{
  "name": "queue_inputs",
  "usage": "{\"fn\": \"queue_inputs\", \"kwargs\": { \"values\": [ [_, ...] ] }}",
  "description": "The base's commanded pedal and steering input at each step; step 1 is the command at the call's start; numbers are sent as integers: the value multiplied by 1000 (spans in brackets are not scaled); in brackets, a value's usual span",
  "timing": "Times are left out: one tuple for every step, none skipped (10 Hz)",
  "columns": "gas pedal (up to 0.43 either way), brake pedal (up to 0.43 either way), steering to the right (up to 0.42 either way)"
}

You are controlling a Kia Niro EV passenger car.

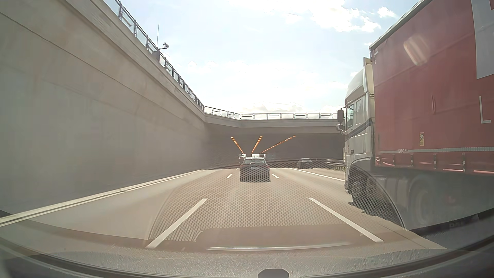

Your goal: Follow the waypoints while adhering to traffic rules and regulations

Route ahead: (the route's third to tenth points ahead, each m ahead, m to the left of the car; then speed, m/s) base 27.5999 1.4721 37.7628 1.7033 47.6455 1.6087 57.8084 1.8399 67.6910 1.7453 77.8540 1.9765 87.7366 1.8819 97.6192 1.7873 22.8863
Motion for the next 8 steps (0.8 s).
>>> {"fn": "queue_inputs", "kwargs": {
  "values": [
    [138,0,-2],
    [138,0,-3],
    [138,0,-4],
    [138,0,-4],
    [138,0,-5],
    [138,0,-7],
    [138,0,-8],
    [138,0,-8]
  ]
}}
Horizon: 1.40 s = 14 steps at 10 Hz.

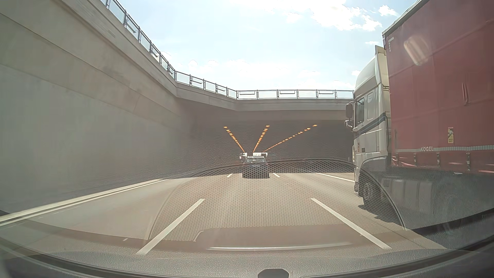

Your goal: Follow the waypoints while adhering to traffic rules and regulations

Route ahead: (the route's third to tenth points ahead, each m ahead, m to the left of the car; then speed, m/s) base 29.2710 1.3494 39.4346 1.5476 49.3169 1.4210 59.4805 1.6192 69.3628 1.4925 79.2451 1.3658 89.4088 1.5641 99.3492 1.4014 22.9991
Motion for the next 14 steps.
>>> {"fn": "queue_inputs", "kwargs": {
  "values": [
    [138,0,-7],
    [138,0,-4],
    [138,0,-2],
    [138,0,-1],
    [138,0,-1],
    [138,0,-1],
    [138,0,-1],
    [138,0,-1],
    [138,0,0],
    [138,0,0],
    [138,0,0],
    [138,0,2],
    [138,0,2],
    [150,0,2]
  ]
}}
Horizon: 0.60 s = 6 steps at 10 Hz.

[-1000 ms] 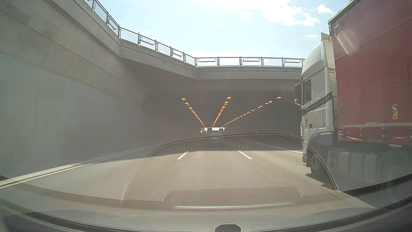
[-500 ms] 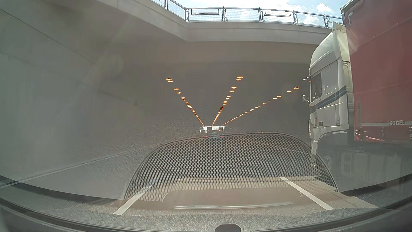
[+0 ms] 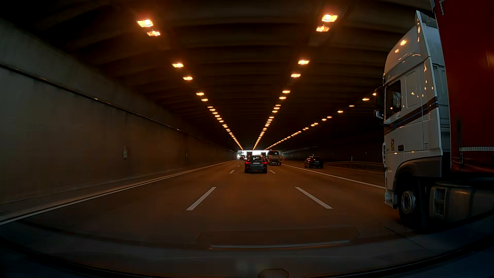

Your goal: Follow the waypoints while adhering to traffic rules and regulations

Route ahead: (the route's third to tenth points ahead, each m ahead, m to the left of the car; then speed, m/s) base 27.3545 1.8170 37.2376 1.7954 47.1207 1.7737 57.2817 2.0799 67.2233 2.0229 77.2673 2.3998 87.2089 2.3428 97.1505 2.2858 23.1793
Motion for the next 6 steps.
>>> {"fn": "queue_inputs", "kwargs": {
  "values": [
    [157,0,1],
    [157,0,-1],
    [157,0,-3],
    [157,0,-4],
    [169,0,-5],
    [169,0,-7]
  ]
}}
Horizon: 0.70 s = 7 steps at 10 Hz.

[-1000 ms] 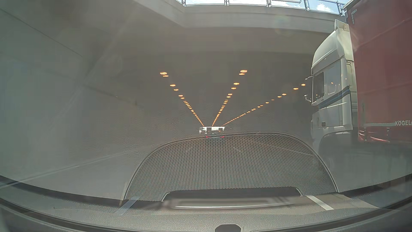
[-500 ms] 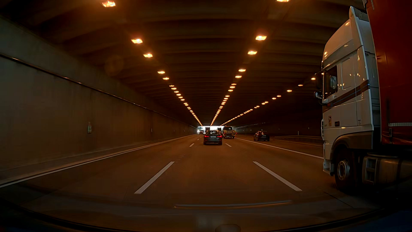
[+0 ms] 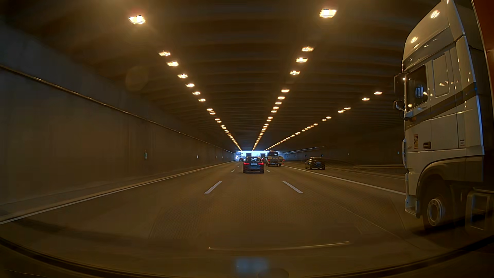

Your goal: Follow the waypoints while adhering to traffic rules and regulations

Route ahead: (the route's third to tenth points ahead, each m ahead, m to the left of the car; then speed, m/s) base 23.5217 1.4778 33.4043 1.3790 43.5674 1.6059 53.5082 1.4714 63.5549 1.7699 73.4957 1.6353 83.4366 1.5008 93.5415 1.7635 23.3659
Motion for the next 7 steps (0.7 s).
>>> {"fn": "queue_inputs", "kwargs": {
  "values": [
    [169,0,-7],
    [177,0,-6],
    [177,0,-5],
    [177,0,-4],
    [177,0,-4],
    [189,0,-3],
    [189,0,-3]
  ]
}}
